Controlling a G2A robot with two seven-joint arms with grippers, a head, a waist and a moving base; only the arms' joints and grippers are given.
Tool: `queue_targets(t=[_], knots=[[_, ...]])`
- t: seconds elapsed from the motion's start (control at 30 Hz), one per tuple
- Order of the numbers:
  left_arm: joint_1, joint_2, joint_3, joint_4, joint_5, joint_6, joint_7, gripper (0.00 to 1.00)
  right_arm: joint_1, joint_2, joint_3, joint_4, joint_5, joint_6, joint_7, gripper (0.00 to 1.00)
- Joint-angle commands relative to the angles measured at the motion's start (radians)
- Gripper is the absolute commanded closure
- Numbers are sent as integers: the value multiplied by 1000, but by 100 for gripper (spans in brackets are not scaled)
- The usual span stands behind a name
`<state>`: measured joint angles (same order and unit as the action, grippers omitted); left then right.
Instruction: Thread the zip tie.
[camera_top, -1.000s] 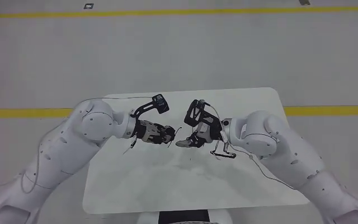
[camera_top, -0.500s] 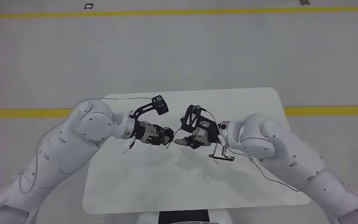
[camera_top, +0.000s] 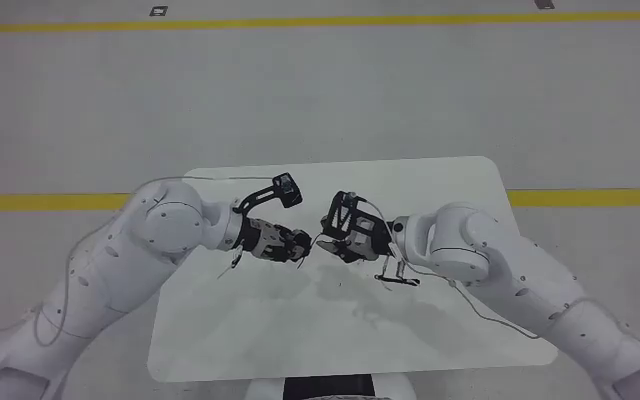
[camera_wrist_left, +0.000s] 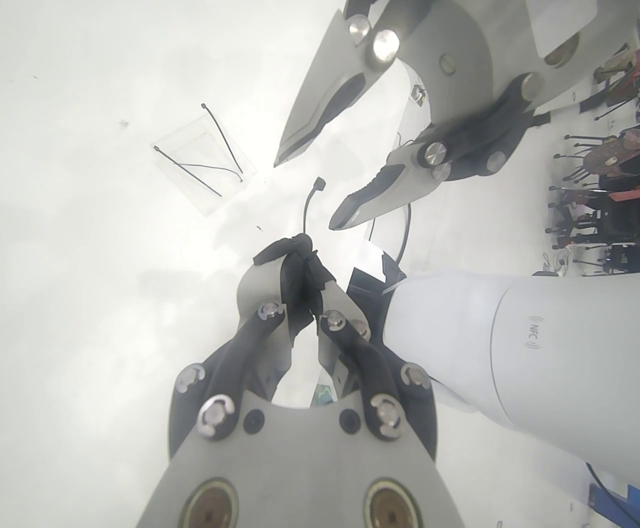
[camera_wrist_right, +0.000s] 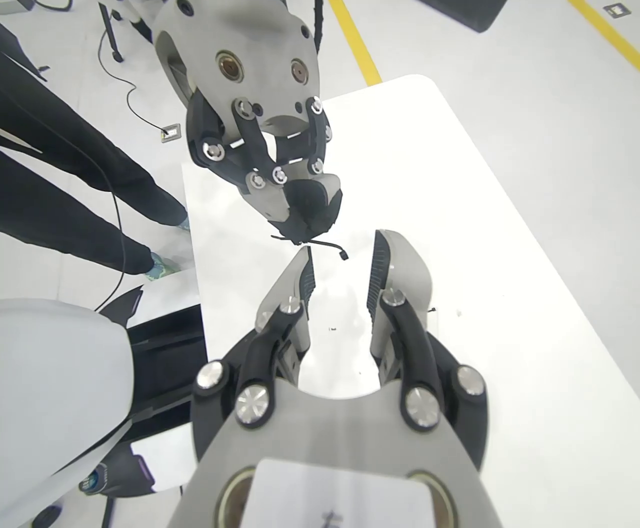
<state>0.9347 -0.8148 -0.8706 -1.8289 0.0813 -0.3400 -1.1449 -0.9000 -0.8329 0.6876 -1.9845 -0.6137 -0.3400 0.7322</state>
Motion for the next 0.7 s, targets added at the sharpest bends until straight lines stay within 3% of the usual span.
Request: queue_targets(t=[0.0, 0.67], knots=[[0, 1, 2, -1, -1, 0, 1, 100, 3, 4, -5, -2, 0, 0, -4, 76], [-14, 11, 21, 7, -7, 0, 8, 100, 47, 39, -64, -15, -2, 0, -62, 83]])
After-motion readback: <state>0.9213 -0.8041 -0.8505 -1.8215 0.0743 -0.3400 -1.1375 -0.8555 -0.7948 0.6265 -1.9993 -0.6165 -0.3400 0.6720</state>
